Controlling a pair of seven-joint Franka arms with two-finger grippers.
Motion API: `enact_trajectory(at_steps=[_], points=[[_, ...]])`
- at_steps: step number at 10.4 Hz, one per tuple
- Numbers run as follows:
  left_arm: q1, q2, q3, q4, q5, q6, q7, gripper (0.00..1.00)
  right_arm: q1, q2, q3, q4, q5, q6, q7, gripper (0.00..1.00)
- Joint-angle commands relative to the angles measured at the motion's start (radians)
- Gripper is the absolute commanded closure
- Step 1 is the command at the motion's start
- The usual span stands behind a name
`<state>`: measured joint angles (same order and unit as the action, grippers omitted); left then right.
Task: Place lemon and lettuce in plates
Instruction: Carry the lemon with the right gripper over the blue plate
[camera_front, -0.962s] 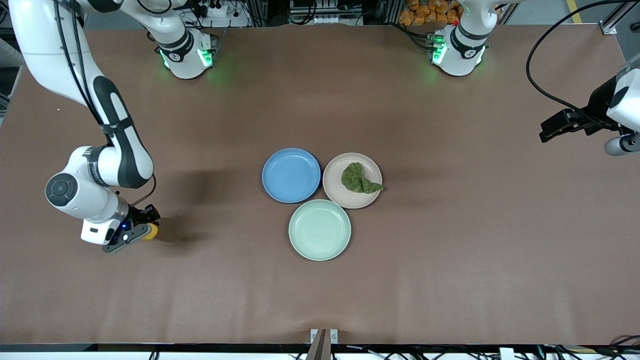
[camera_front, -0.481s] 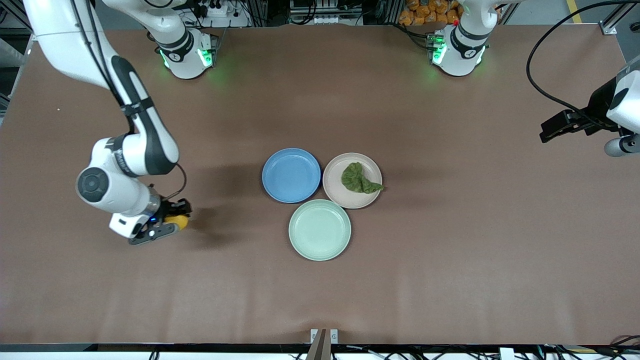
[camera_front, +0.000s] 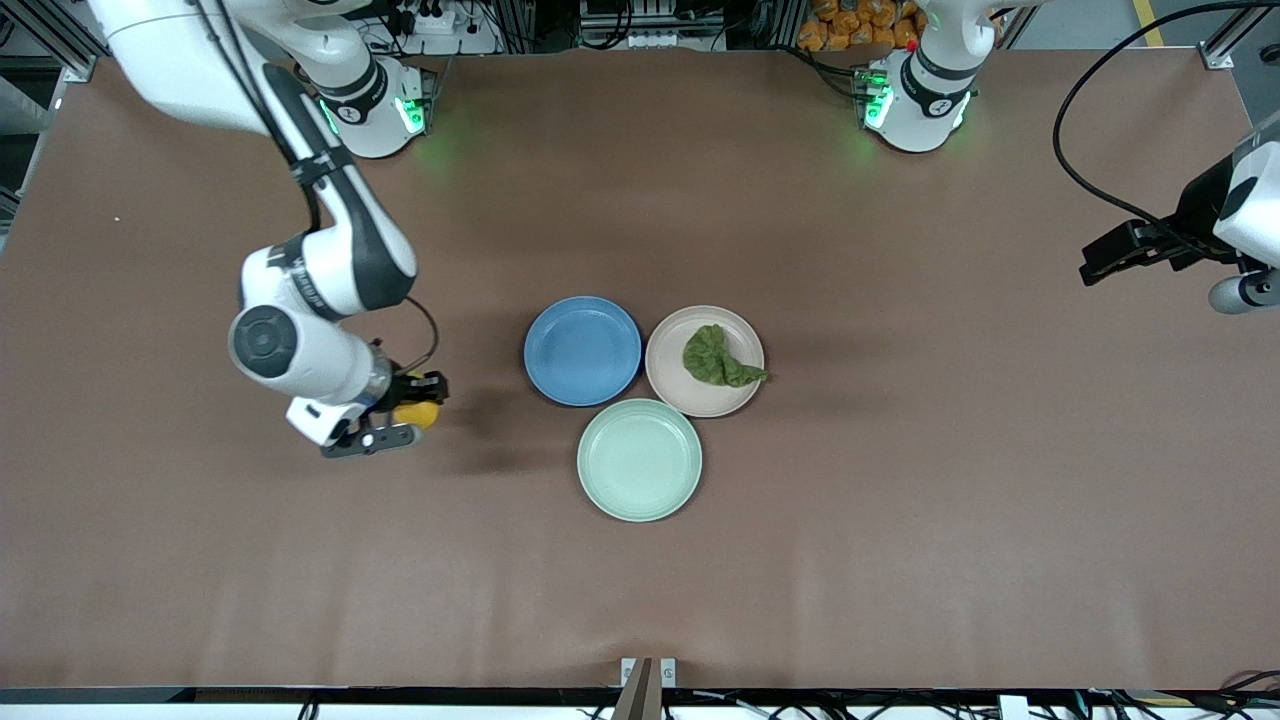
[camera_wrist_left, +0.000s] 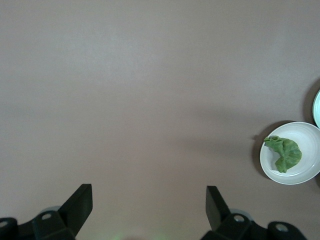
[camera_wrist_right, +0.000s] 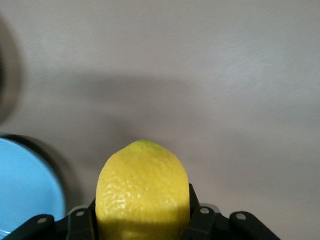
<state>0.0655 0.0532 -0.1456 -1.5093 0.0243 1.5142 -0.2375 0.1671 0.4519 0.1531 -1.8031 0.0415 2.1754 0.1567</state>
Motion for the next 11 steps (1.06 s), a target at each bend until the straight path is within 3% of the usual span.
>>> enact_trajectory(at_steps=[1,6,11], points=[[0.002,-0.019,0.004,-0.017,-0.018,-0.006,0.023,0.0,0.032,-0.024,0.025,-0.024,0.009,-0.005,0.136,0.97],[0.0,-0.016,0.003,-0.012,-0.02,-0.006,0.023,0.0,0.167,0.014,0.026,-0.022,0.008,0.029,0.331,0.97],[0.002,-0.016,0.003,-0.012,-0.02,-0.006,0.024,0.0,0.299,0.143,0.023,-0.01,-0.005,0.188,0.371,0.95]])
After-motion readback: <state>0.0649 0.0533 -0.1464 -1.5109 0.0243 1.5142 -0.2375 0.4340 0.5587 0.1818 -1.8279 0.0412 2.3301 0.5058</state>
